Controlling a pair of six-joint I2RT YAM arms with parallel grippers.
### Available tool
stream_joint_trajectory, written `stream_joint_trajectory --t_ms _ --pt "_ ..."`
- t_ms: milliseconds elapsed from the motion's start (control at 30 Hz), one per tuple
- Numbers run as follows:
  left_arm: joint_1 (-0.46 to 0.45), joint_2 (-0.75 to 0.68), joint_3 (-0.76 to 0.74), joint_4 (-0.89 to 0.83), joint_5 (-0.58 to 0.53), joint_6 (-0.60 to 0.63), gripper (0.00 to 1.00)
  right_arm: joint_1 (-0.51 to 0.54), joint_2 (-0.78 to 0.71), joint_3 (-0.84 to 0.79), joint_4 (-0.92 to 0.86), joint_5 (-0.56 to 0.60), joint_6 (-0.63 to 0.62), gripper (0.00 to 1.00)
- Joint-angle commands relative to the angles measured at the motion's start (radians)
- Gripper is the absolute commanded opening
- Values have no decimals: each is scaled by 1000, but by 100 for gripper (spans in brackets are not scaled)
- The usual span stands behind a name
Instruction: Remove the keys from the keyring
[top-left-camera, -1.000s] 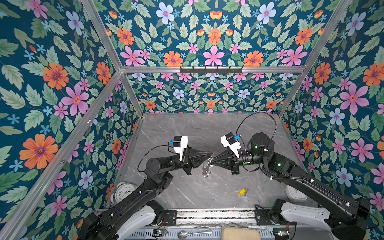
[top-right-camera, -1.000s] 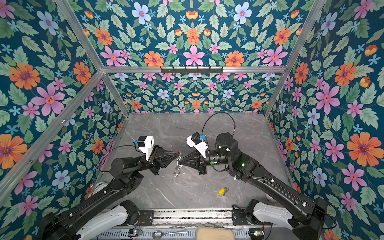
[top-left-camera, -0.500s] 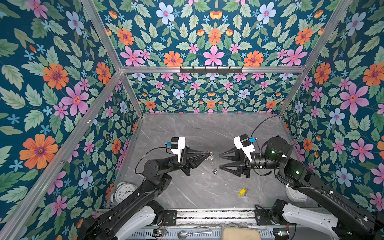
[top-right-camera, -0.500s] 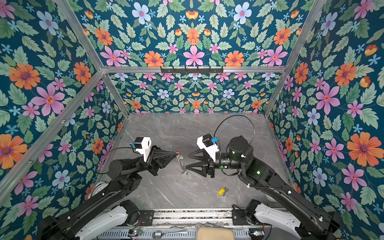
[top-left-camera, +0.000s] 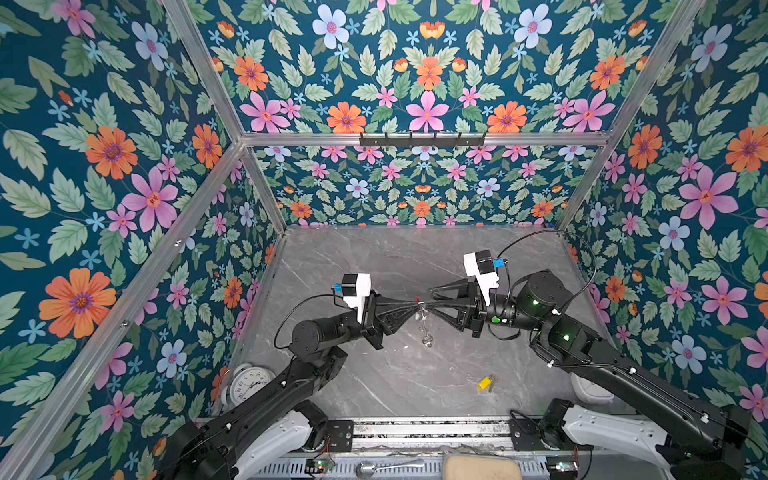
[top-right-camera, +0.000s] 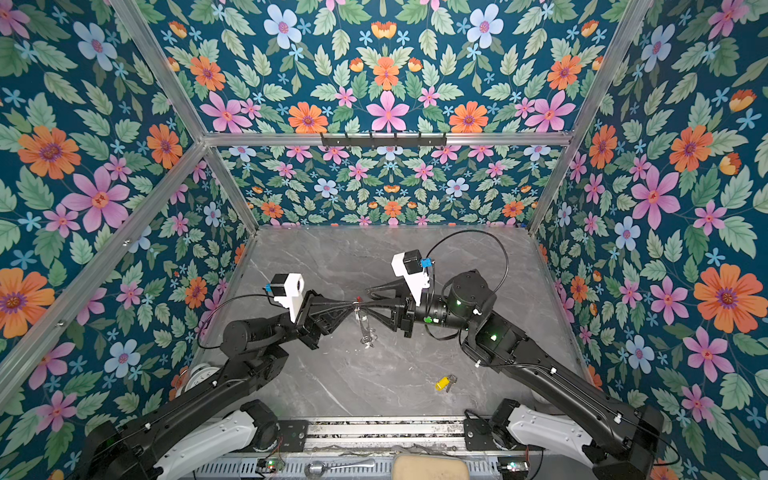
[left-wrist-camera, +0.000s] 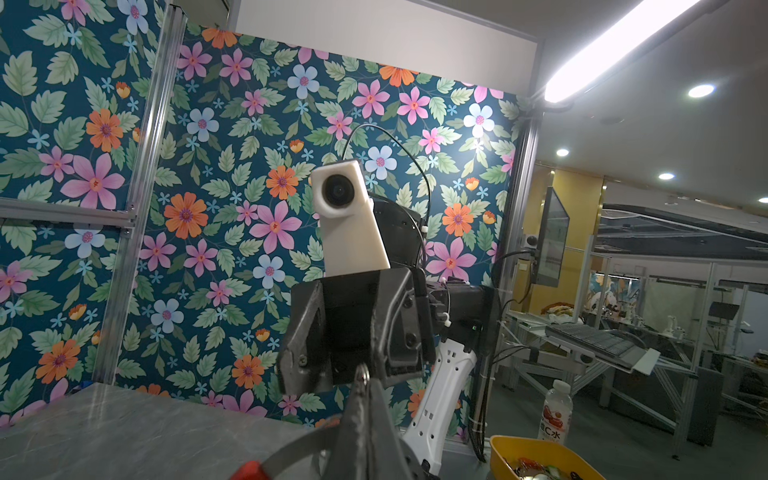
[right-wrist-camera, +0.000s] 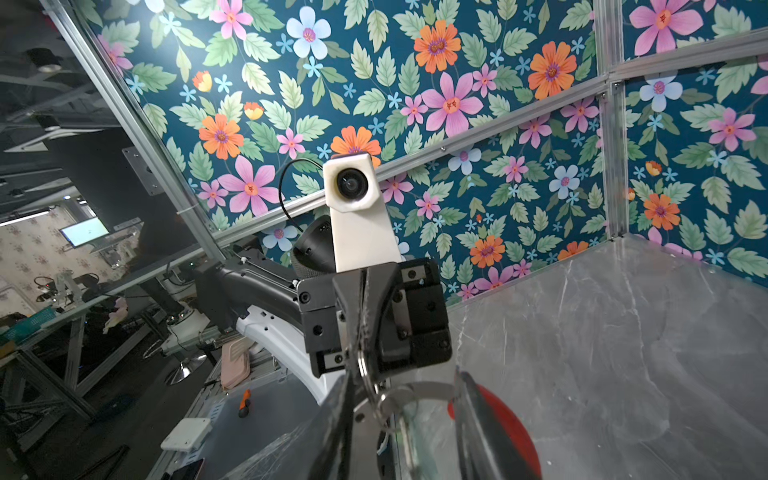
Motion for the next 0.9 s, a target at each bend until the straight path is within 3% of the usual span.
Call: stream_joint_trajectory --t_ms 0,367,500,667,867 --pt "1 -4 -4 57 -21 -1 0 0 6 -3 80 -49 35 34" --pt "0 -3 -9 57 -28 1 0 0 28 7 65 -117 42 14" --pt "1 0 -7 55 -29 1 0 0 33 14 44 -131 34 0" --pt "0 -4 -1 9 -39 2 0 0 19 25 -28 -87 5 0" --pt "2 -43 18 -134 -36 36 28 0 -13 67 -208 -24 -74 0"
